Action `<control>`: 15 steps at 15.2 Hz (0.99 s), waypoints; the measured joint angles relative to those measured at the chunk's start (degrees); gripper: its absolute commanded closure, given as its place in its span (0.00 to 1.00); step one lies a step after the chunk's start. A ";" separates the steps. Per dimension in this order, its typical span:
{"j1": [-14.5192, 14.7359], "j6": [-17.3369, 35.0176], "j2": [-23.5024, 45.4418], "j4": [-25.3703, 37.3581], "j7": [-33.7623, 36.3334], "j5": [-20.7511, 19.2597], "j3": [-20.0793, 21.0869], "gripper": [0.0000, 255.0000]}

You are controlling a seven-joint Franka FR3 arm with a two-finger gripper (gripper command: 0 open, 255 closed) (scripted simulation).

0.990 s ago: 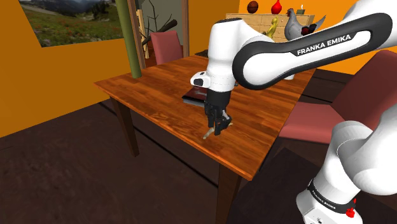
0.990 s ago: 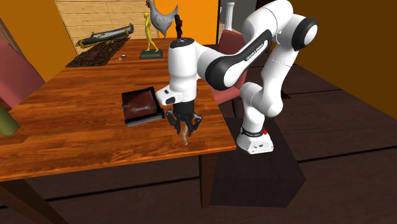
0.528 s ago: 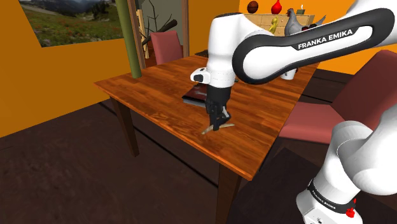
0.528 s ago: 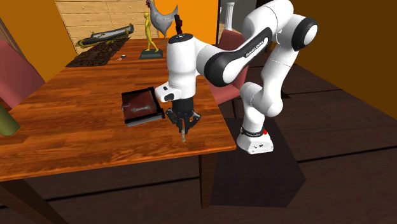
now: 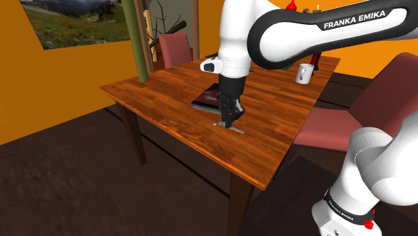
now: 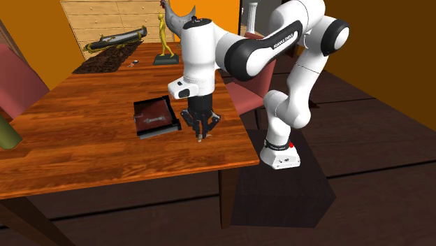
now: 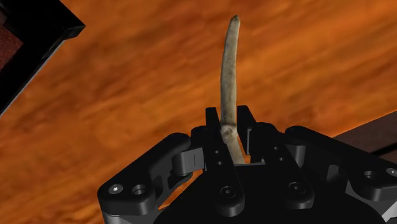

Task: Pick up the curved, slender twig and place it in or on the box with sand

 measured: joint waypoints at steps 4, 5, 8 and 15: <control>-0.08 -3.13 -0.03 3.09 -0.07 -0.08 -0.15 1.00; -0.09 -3.81 -0.04 3.75 -0.08 -0.10 -0.18 1.00; -0.10 -6.18 0.12 6.29 0.01 -0.14 -0.18 1.00; -1.57 -8.77 3.29 11.96 -3.46 -1.15 -2.66 1.00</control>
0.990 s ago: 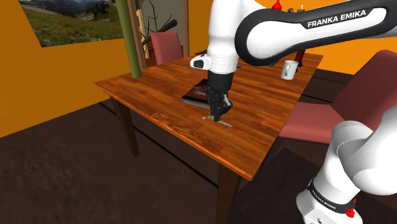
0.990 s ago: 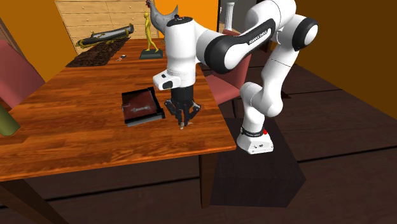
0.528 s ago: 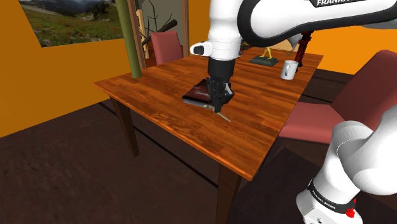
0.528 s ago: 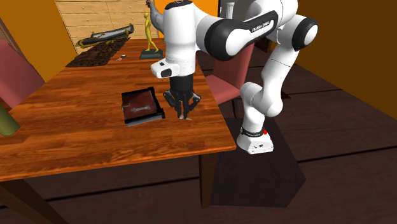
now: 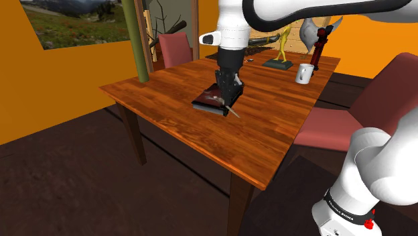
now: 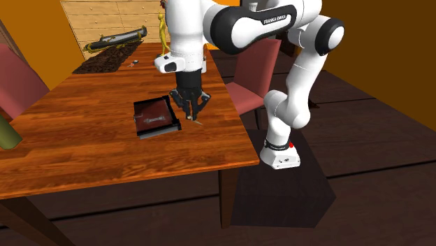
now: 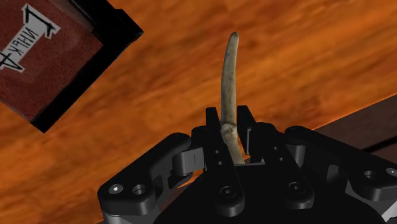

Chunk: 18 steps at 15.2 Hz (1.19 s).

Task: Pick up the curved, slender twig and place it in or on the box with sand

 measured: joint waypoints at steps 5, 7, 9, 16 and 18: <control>-2.22 0.63 5.94 5.26 -5.57 -1.03 -3.65 1.00; -3.30 0.51 8.46 7.89 -8.16 -1.29 -5.25 1.00; -4.23 0.39 11.03 10.60 -10.44 -1.36 -6.60 1.00; -7.88 -1.62 22.35 23.87 -18.26 -0.42 -10.70 1.00; -9.02 -2.43 26.02 28.34 -20.27 0.17 -11.57 1.00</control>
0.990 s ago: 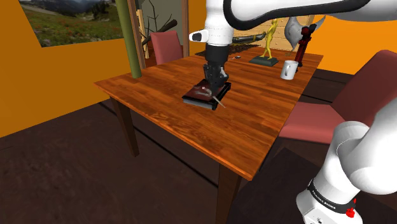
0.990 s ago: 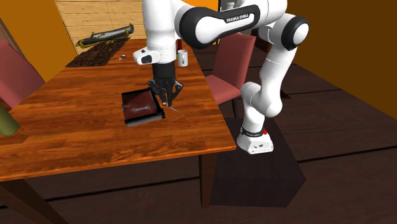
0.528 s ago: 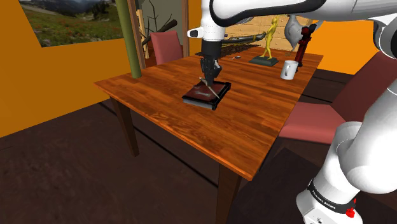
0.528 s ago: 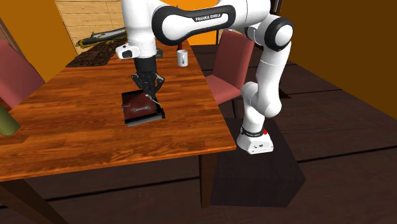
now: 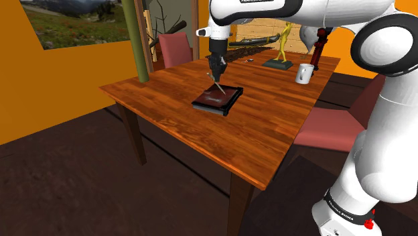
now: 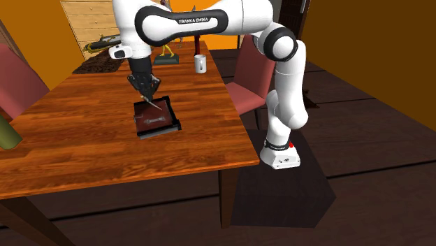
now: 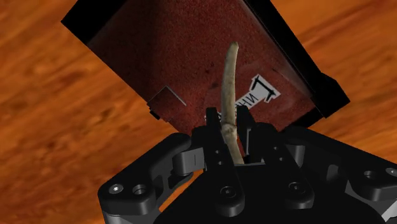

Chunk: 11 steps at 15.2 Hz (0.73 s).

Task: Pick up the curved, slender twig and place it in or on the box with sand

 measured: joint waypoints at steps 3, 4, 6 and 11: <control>-0.89 -0.08 2.13 2.21 -1.47 0.39 -0.58 1.00; -0.90 0.72 1.91 1.24 -1.58 0.39 -0.58 1.00; -0.90 2.18 1.86 -0.39 -1.60 0.34 -0.60 1.00; -0.83 6.18 1.22 -5.08 -1.62 0.26 -0.58 1.00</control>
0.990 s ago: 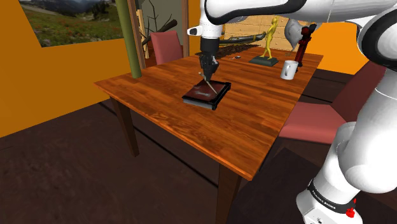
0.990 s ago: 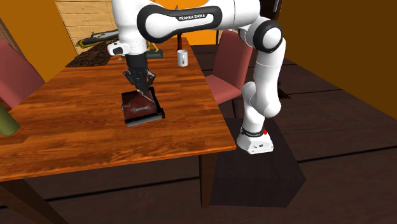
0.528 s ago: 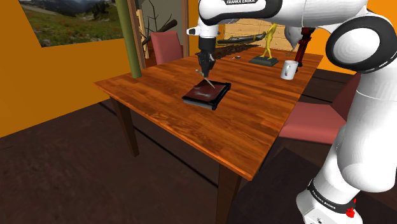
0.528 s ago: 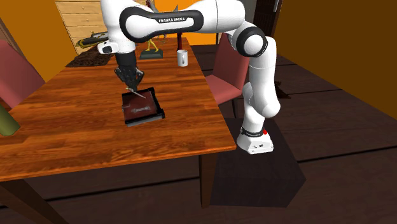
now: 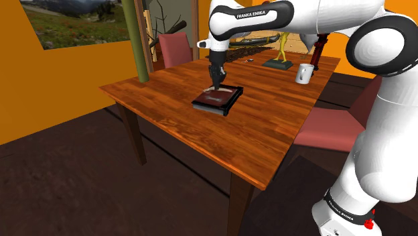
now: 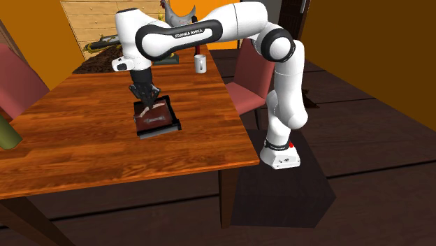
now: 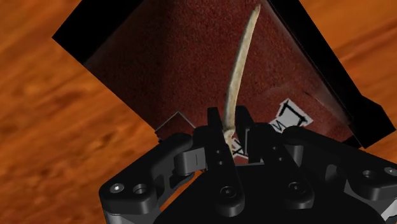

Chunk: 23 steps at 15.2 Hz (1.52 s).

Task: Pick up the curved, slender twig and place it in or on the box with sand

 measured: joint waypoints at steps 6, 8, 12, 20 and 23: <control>0.01 2.49 -0.06 -2.39 -0.04 0.00 -0.01 1.00; 0.02 2.63 -0.08 -2.47 -0.05 0.01 -0.01 1.00; 0.00 2.63 0.01 -2.57 -0.08 0.02 -0.01 0.00; -0.12 -4.01 0.45 4.56 -0.06 0.06 -0.08 0.00; -0.11 -4.75 0.48 5.27 -0.03 0.06 -0.07 0.00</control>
